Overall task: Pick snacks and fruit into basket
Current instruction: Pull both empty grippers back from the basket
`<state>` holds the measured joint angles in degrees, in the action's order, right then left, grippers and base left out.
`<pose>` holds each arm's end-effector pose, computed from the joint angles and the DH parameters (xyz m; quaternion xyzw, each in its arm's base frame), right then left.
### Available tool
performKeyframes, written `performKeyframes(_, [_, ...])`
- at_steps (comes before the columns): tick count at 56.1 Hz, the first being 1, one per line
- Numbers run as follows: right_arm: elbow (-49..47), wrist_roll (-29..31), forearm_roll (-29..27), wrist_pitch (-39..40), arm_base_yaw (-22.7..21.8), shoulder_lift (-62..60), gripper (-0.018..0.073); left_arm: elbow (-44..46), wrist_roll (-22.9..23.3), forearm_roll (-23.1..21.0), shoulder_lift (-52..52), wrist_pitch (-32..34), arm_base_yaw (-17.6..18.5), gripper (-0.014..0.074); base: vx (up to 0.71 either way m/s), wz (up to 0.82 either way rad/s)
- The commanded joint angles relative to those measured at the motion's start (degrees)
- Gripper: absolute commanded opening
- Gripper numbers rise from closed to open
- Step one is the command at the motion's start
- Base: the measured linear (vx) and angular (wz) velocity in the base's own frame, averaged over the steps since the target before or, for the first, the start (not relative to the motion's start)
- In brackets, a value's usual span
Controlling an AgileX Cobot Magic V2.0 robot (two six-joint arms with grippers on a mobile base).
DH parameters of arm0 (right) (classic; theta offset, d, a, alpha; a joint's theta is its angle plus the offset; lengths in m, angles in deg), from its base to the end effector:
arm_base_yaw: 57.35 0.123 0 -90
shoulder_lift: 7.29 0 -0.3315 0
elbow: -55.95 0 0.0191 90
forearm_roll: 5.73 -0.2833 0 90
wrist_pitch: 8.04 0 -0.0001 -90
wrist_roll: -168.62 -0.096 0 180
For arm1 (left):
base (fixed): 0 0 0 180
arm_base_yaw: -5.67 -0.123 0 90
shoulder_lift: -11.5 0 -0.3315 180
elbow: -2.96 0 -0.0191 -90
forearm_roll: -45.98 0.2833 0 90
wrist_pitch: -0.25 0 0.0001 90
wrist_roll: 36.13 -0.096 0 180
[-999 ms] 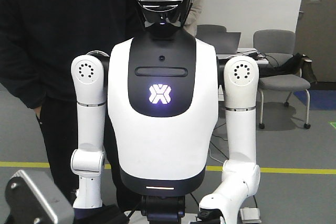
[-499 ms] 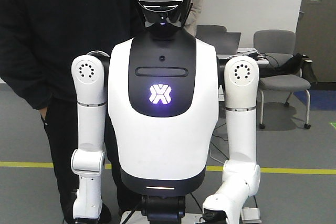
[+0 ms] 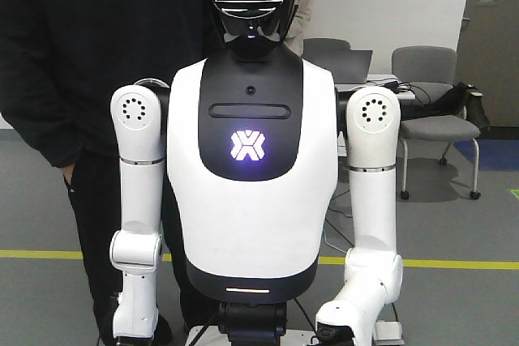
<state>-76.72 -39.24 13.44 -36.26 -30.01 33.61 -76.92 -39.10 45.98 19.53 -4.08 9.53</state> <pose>0.1115 0.0409 0.3276 -0.0795 0.8386 0.1128 0.5270 0.0500 -0.0034 0.1949 0.0429 0.7195 -0.0054 0.6931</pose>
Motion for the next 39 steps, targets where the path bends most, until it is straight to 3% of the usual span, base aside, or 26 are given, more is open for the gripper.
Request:
performKeyframes(1, [-1.7,0.2,1.32,4.02,-0.37,-0.02,0.0567,-0.75,2.13,1.04,-3.21,2.04,-1.62,-0.001,0.0,0.0])
performKeyframes(8, [-1.7,0.2,1.32,3.96,-0.37,-0.02,0.0567,-0.75,2.18,1.0,-2.74,1.94,-3.86,-0.001,0.0,0.0])
performKeyframes(39, [-1.7,0.2,1.32,4.03,-0.37,-0.02,0.0567,-0.65,2.13,1.0,-2.73,1.88,-3.86,-0.001,0.0,0.0])
